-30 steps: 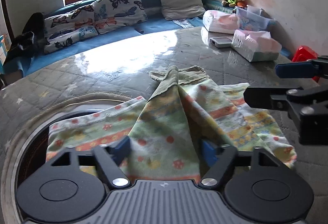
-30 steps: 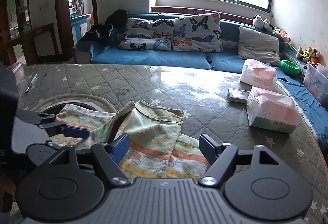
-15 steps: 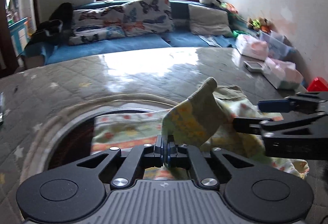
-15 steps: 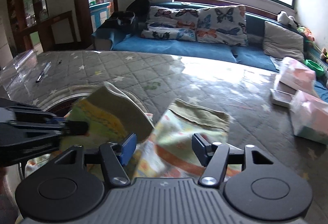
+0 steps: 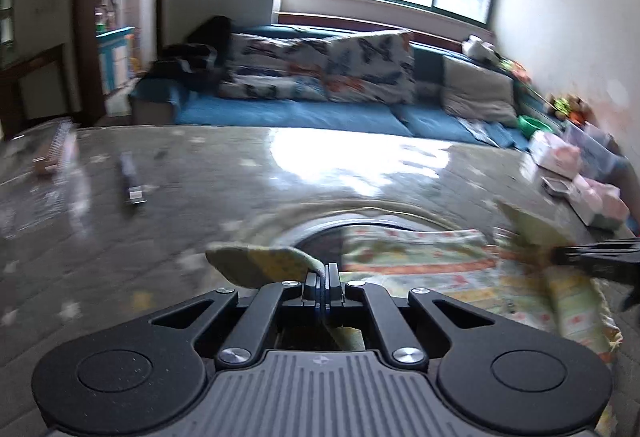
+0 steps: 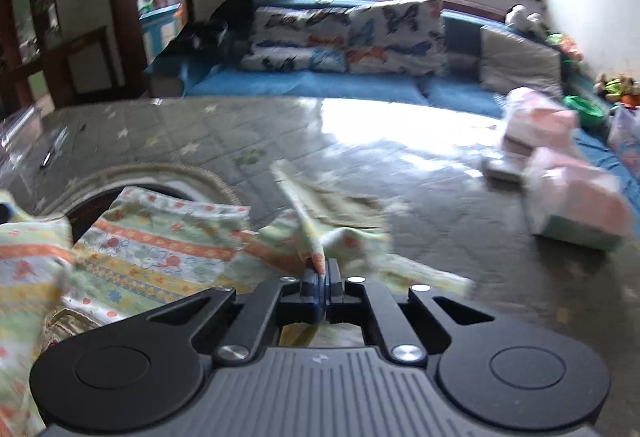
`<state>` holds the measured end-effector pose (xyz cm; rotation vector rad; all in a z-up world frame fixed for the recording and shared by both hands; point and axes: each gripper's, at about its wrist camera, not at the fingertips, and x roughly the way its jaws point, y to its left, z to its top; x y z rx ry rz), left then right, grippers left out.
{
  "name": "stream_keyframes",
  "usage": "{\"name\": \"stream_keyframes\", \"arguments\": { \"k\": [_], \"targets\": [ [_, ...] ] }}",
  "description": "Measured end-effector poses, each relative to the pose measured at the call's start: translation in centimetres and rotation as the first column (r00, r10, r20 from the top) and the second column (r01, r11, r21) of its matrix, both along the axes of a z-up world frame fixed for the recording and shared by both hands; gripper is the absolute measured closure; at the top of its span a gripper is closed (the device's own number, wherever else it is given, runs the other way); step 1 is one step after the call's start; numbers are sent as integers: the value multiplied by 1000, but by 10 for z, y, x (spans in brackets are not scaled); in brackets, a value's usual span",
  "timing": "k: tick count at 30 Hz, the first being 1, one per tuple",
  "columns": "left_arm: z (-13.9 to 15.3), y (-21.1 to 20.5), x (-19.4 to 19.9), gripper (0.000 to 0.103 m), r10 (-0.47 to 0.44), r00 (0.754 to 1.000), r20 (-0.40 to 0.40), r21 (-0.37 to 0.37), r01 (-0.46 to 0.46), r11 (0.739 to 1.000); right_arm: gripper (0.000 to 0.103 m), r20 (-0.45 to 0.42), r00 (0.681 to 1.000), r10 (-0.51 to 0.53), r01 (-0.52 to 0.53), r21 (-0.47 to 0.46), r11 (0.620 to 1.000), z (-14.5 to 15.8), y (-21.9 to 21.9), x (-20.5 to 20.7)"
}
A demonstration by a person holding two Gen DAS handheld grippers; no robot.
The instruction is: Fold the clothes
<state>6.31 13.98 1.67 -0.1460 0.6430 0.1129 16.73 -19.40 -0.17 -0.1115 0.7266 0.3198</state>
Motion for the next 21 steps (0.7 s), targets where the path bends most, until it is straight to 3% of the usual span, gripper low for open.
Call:
{"name": "stream_keyframes", "arguments": {
  "k": [6,15,18,21],
  "targets": [
    [6,39,-54,102,143,989,25,18,-144,989,101,61,991,-118,116,42,992,25,-63,-37],
    [-13,75,-130,102,266,963,-52,1,-266,964,101,47,957,-287,283,76,956,17,-144,-114],
    [-23,73,-148,101,272,958,-94,0,-273,962,94,-32,942,-335,336,78,939,-5,-168,-124],
    [-26,72,-152,101,265,956,-126,0,-267,964,80,-67,940,-334,337,26,941,-21,-175,-135]
  ]
}}
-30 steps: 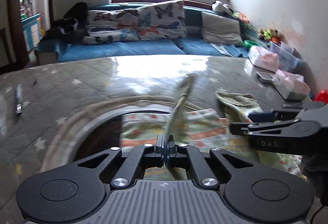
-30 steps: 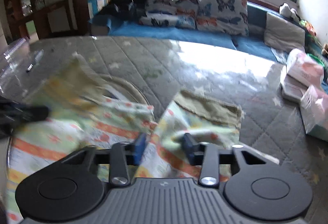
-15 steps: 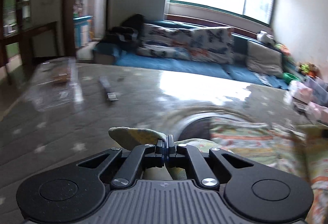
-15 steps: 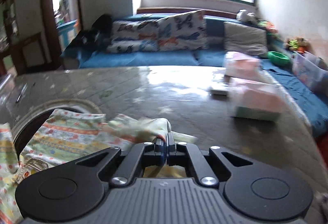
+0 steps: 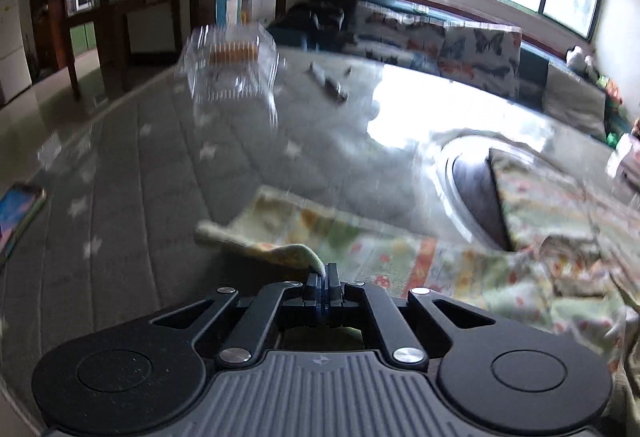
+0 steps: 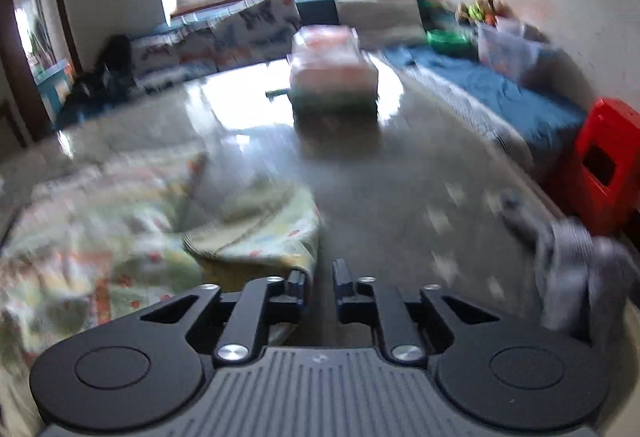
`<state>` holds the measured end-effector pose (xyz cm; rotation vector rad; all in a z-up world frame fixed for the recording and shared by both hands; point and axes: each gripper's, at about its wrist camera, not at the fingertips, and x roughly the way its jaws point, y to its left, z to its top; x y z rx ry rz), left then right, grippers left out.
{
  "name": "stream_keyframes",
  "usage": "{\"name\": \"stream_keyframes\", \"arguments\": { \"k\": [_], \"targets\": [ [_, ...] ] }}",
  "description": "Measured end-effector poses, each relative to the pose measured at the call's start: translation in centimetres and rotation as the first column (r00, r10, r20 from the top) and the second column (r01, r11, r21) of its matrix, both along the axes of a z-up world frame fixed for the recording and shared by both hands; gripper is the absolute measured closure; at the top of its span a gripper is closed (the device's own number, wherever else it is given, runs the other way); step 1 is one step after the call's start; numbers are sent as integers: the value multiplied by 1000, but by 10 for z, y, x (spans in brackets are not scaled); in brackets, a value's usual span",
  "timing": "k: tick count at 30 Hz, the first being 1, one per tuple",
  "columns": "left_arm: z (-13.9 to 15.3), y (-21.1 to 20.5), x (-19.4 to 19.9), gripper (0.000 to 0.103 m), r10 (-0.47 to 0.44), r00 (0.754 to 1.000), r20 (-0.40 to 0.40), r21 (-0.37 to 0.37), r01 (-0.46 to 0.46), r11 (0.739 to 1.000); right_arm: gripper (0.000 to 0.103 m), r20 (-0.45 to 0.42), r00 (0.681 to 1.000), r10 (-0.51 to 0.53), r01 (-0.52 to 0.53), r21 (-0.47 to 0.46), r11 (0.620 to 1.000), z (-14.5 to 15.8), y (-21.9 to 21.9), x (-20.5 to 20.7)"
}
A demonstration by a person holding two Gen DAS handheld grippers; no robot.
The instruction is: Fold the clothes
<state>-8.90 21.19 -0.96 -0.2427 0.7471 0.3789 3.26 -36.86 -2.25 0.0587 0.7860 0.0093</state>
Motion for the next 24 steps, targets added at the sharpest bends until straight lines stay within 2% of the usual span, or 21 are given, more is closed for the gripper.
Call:
{"name": "stream_keyframes", "arguments": {
  "k": [3,5,6,7,9,10,13,15,18,21,24],
  "targets": [
    [-3,0,-4,96,-8,1000,-30,-8,7,1000,65,-36,999,26,-28,-55,998,-10,-1,-11],
    [1,-1,-5,93,-15,999,-29,-4,14,1000,48,-38,998,42,-45,-90,995,-9,1,-16],
    [3,-1,-5,90,-19,999,-28,1,19,1000,47,-34,998,56,-60,-106,993,-7,5,-17],
    [4,-2,-4,82,-20,999,-29,12,20,1000,46,-28,997,69,-72,-123,990,-6,9,-16],
    [7,-5,-2,71,-23,999,-26,34,24,999,37,-14,995,95,-97,-159,983,-4,18,-14],
    [9,-7,-2,62,-25,999,-26,37,26,999,31,-11,994,110,-110,-183,977,-6,24,-12],
    [15,-5,-3,48,-14,1000,-12,51,14,999,31,-14,988,153,-151,-253,956,-14,40,-1],
    [20,-4,-4,42,-5,1000,-1,64,5,998,29,11,984,176,-164,-301,939,-17,46,5],
    [29,-2,-3,31,3,1000,16,81,-4,997,28,53,992,112,-87,-344,935,-10,37,14],
    [36,-4,1,30,-2,999,34,96,-1,995,29,116,993,-4,39,-301,953,8,10,15],
    [38,-10,11,28,-24,999,41,94,20,995,29,143,987,-74,108,-244,964,22,-15,11]
  ]
}}
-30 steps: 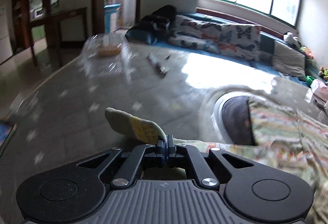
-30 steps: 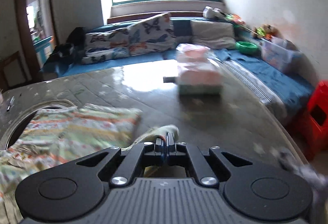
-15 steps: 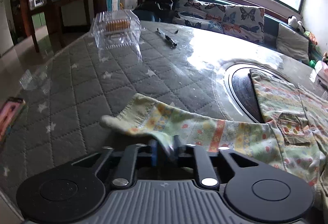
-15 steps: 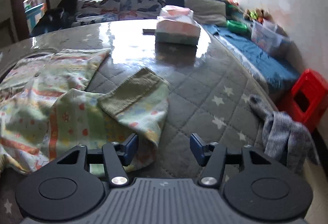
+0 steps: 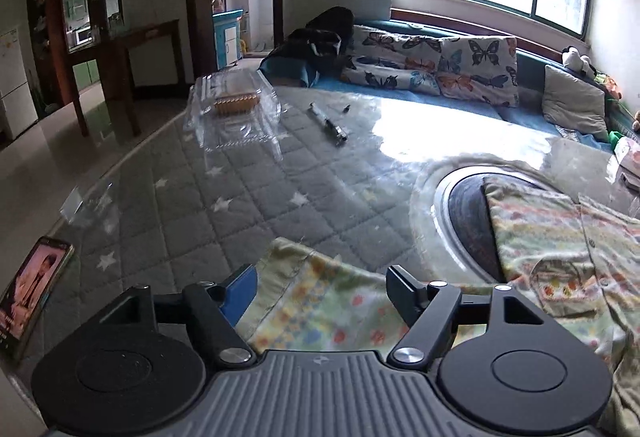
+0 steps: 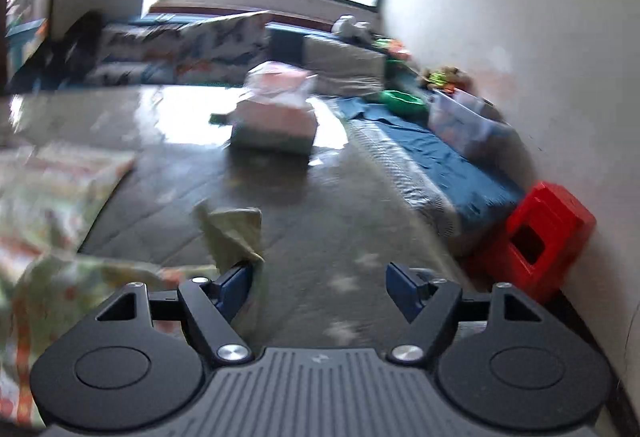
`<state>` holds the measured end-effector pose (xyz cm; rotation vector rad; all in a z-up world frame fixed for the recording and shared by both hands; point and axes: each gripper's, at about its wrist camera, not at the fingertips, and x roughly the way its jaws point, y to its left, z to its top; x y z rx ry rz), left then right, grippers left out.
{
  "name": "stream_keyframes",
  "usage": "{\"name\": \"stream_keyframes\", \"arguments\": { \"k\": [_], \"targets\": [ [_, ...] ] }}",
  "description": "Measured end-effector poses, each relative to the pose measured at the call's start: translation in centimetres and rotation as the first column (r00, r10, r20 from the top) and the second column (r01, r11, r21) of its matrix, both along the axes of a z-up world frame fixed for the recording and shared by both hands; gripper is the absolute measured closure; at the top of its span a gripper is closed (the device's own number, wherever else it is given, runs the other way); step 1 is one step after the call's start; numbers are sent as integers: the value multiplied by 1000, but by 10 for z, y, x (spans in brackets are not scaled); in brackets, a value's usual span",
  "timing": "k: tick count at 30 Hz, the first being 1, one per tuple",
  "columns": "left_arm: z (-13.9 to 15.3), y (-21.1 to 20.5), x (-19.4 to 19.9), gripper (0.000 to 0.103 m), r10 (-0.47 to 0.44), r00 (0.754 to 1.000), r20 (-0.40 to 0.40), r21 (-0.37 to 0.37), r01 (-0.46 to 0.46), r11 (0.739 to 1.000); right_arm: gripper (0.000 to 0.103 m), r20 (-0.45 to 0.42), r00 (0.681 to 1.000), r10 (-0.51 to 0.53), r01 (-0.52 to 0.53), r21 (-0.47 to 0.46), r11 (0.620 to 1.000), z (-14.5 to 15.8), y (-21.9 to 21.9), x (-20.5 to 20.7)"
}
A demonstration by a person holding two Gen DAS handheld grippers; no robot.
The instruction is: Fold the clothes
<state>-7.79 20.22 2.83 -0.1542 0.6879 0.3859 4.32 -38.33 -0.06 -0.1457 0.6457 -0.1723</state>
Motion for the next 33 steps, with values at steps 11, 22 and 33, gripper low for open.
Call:
{"name": "stream_keyframes", "arguments": {
  "k": [11,22,33],
  "targets": [
    [-7,-71,67,30,-242,970,20,-38,242,969,29,-48,971,233,-220,184,958,-2,46,2],
    [-35,-104,135,34,-329,944,-39,-45,327,944,33,-175,964,201,-173,166,971,-27,46,18],
    [-58,-99,210,42,-319,942,-104,-28,318,948,48,-147,913,381,-328,292,898,-14,106,113]
  ]
}}
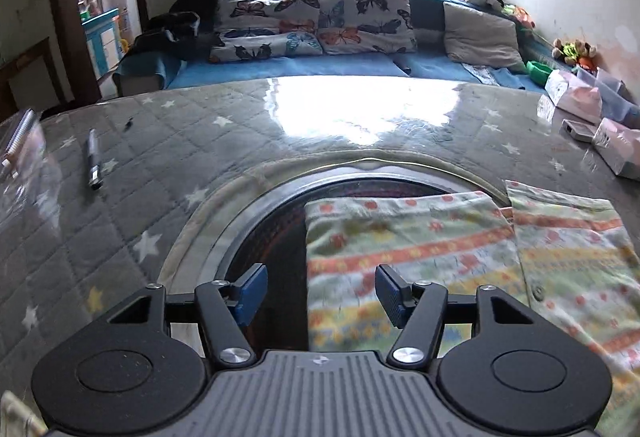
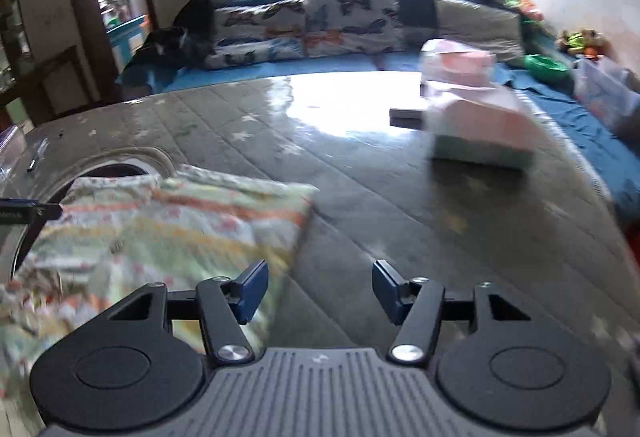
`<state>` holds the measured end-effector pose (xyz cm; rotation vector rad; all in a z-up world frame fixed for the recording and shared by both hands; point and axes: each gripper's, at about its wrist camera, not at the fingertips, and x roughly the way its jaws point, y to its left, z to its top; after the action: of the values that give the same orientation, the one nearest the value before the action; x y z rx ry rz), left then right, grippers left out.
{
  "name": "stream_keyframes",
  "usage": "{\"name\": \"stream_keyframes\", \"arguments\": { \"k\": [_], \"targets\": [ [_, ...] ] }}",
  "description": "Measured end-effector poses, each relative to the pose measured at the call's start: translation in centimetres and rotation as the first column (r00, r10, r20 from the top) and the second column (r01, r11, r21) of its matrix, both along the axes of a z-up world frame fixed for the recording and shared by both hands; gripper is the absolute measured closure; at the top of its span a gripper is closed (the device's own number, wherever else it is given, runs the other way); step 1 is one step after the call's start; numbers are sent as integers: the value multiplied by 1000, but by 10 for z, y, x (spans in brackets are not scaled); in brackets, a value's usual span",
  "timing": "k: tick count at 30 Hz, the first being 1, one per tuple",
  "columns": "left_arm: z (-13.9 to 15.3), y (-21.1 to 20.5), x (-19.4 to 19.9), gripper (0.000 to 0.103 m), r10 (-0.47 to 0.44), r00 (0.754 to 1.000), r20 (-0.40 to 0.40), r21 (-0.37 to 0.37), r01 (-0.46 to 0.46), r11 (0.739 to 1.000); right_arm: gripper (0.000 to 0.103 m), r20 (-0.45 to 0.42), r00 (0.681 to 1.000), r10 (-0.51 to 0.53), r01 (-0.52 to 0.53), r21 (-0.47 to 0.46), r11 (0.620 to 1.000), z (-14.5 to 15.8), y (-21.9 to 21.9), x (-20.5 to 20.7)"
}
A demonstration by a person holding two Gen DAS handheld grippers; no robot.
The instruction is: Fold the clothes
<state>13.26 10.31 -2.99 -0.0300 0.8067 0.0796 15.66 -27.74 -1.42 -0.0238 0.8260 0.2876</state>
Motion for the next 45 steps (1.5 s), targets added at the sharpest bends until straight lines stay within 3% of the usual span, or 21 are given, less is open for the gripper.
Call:
{"name": "stream_keyframes", "arguments": {
  "k": [3,6,9,10,12,17,24,29,35,41,45],
  "targets": [
    [-6,0,11,50,-13,1000,-17,7,13,1000,51,-29,999,17,-17,3,1000,-9,15,26],
    [-9,1,18,65,-26,1000,-15,-8,26,1000,58,-58,998,16,-16,-6,1000,-18,21,42],
    [-8,0,24,90,-48,999,-10,2,48,999,82,-62,998,21,-21,-1,1000,-18,23,52],
    [-8,0,26,95,-56,998,-8,7,56,998,93,-64,998,24,-24,5,1000,-17,24,55],
    [-6,-1,32,98,-64,998,-4,4,64,998,101,-51,998,30,-30,-2,1000,-15,29,62],
    [3,-3,49,99,-66,997,36,35,65,997,101,25,1000,17,-16,-33,999,-5,41,83],
    [-6,-4,66,93,-43,999,4,66,42,997,92,-15,999,33,-35,-101,994,-17,51,103],
    [2,-11,40,85,-90,996,25,75,88,993,71,13,992,124,-122,-118,985,2,56,70],
    [4,-38,-20,85,-229,973,27,25,229,973,65,-7,955,298,-297,-99,950,14,79,7],
    [-7,-63,-80,85,-315,949,16,-31,316,948,59,-50,903,427,-429,-79,900,-1,107,-54],
    [-12,-75,-113,85,-339,940,31,-14,339,941,56,-46,878,476,-478,-123,870,-14,117,-92]
  ]
}}
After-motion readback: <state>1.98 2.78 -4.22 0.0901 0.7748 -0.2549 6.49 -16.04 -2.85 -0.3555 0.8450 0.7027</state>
